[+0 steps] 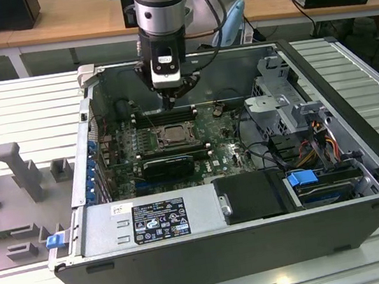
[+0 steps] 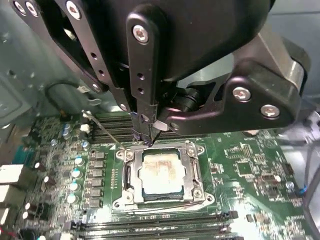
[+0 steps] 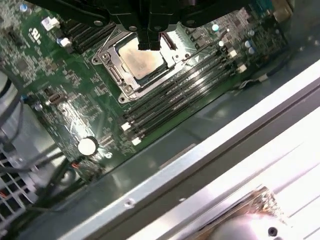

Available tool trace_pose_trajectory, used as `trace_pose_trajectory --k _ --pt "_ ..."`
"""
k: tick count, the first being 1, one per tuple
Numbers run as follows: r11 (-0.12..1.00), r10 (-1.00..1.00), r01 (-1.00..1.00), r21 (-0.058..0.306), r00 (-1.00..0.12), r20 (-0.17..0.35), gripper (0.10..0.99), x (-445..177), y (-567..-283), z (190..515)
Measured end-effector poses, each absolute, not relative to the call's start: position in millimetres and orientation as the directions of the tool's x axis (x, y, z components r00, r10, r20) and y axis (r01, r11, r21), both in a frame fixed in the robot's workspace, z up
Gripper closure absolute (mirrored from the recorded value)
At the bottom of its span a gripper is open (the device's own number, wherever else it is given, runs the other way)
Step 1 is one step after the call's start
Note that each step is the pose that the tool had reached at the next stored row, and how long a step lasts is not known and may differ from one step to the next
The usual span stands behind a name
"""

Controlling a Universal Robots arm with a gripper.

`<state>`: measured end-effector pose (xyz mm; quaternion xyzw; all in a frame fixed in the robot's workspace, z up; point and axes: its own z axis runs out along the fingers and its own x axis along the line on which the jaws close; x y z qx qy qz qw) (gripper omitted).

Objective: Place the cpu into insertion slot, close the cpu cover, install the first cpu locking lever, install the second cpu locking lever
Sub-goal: 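Install the first cpu locking lever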

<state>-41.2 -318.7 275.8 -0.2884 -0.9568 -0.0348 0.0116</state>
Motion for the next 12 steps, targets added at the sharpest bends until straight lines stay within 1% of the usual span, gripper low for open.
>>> trace_pose_trajectory --k 6,12 --pt "0.892 0.447 0.449 0.060 -0.893 0.042 0.980 -41.2 -318.0 275.0" --pt "0.923 0.377 0.379 0.060 -0.925 0.042 0.980 -41.1 -317.7 274.6"
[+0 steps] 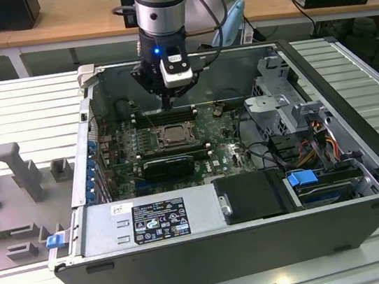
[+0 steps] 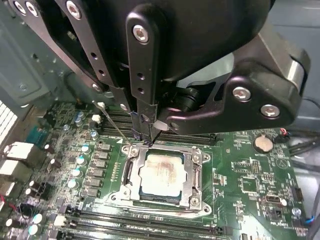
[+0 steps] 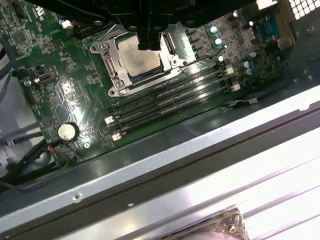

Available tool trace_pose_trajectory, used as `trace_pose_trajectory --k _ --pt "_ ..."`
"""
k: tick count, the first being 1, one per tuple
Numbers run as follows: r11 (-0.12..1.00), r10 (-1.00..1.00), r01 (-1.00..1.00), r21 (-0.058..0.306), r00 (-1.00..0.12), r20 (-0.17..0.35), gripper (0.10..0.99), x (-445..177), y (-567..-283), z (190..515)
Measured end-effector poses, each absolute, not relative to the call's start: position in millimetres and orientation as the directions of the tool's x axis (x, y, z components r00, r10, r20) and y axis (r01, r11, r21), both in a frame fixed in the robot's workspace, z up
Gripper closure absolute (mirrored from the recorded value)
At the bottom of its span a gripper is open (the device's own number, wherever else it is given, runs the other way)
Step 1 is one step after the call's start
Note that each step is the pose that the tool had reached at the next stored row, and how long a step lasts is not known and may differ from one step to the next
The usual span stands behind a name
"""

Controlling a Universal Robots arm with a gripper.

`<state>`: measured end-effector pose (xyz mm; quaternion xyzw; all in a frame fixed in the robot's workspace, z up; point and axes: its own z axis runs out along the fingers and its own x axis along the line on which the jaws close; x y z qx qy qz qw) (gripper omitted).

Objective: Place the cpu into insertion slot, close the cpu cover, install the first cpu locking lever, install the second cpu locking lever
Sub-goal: 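Install the first cpu locking lever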

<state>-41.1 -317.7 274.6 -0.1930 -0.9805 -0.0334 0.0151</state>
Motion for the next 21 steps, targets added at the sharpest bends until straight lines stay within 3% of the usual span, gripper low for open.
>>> trace_pose_trajectory --k 21 --pt "0.987 0.145 0.147 0.060 -0.988 0.043 0.980 -41.0 -316.6 273.7"
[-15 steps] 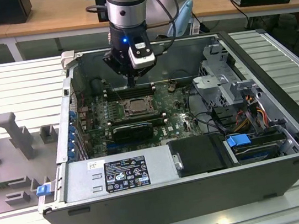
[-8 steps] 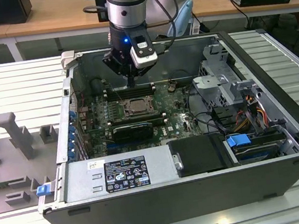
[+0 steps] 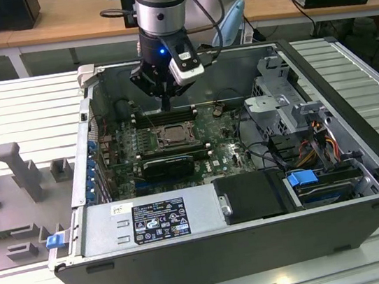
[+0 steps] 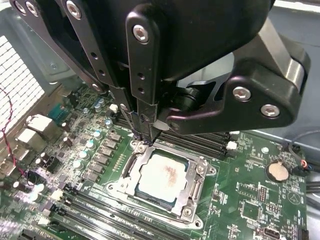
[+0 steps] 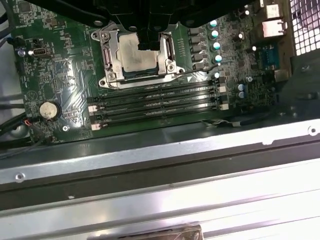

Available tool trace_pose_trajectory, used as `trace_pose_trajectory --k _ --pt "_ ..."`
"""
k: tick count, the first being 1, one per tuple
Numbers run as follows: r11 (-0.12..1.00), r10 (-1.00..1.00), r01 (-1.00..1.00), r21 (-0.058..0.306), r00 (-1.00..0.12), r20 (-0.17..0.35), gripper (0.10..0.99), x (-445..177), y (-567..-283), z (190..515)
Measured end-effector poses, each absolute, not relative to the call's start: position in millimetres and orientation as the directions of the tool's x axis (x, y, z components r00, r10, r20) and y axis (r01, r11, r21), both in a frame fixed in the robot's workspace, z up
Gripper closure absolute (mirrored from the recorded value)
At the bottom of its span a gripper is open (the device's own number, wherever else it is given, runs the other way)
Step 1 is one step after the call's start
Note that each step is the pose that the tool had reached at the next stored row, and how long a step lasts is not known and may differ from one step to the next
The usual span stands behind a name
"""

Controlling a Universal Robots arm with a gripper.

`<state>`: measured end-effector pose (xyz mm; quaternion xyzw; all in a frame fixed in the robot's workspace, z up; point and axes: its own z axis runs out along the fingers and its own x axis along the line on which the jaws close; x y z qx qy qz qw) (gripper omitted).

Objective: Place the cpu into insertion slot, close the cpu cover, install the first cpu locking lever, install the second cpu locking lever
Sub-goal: 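Install the first cpu locking lever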

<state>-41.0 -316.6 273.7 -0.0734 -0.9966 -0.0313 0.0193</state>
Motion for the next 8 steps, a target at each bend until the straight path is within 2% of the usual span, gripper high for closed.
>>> trace_pose_trajectory --k 8 --pt "0.996 0.061 0.064 0.059 -0.997 0.043 0.980 -40.8 -316.4 273.5"
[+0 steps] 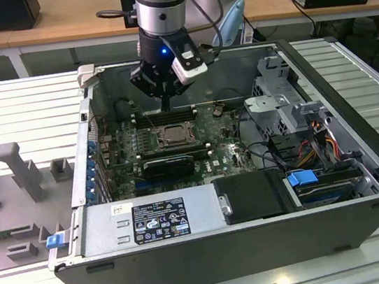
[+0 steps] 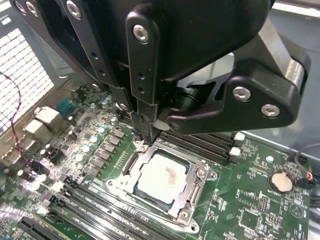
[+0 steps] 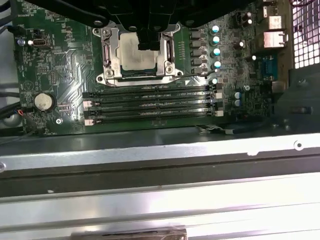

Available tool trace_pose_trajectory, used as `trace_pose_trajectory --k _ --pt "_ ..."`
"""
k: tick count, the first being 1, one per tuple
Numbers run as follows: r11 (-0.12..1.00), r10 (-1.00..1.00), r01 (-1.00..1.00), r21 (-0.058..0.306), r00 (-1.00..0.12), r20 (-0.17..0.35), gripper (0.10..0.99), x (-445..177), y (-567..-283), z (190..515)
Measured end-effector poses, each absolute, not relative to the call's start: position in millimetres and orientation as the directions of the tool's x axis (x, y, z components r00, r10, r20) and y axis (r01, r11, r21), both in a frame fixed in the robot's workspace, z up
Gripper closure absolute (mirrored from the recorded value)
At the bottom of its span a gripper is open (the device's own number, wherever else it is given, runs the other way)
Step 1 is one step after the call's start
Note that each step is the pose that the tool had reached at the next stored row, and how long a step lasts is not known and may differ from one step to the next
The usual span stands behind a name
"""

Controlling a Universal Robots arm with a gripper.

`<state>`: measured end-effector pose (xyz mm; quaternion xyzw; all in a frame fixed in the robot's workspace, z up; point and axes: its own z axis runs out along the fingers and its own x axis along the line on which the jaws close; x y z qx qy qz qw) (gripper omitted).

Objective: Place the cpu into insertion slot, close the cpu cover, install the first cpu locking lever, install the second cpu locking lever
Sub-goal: 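Install the first cpu locking lever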

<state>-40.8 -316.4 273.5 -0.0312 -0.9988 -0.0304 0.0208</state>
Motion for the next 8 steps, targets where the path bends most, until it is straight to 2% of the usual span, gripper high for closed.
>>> trace_pose_trajectory --k 8 --pt "0.998 -0.038 -0.036 0.060 -0.998 0.043 0.980 -40.7 -315.7 273.2"
